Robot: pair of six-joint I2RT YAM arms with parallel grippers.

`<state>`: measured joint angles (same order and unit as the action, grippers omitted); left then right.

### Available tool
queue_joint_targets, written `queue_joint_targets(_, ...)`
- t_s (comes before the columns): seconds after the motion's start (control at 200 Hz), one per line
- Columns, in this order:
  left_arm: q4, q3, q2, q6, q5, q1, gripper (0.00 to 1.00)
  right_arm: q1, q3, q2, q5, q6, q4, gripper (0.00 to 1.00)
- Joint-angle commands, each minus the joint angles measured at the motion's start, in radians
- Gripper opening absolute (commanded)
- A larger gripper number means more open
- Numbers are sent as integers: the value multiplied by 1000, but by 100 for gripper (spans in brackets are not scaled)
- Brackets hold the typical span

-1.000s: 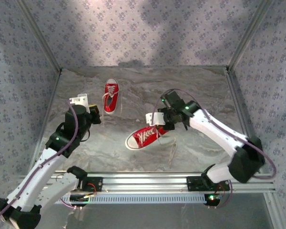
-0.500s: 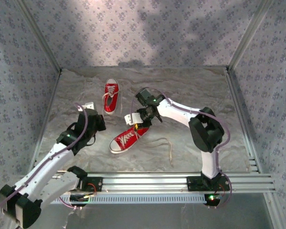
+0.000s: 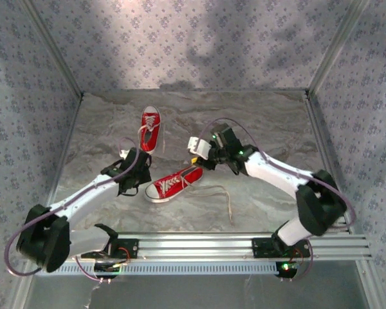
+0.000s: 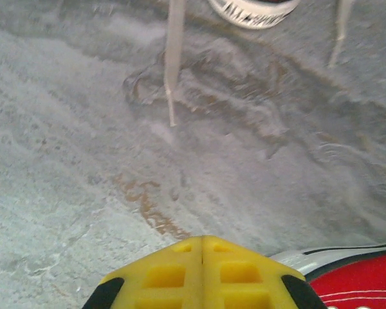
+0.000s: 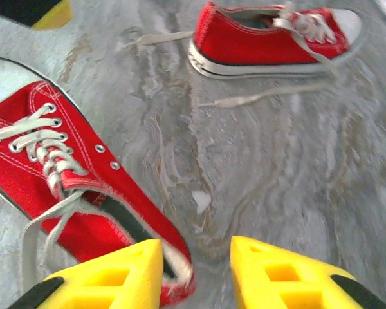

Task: Tie the shoes

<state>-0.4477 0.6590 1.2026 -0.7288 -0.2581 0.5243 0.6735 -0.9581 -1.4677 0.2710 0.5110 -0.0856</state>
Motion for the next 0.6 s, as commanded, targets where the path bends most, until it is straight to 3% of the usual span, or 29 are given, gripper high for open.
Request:
queue_joint_targets(0.0,-64,24,38,-58,-42,-18,1,35,113,71,-168,-371,69,25)
queue_joint_targets(0.055,-74,32,66,-67,-47,-27,1,66,158,93,-215,-432,56,18)
queue_joint_targets(0.23,-68,59,157,-47,16,-31,0,111,222,44,-240,-509,81,8)
queue_joint_targets(0.595,-31,2,181,-95,105,78,0,82,203,-136,-118,-572,189,4)
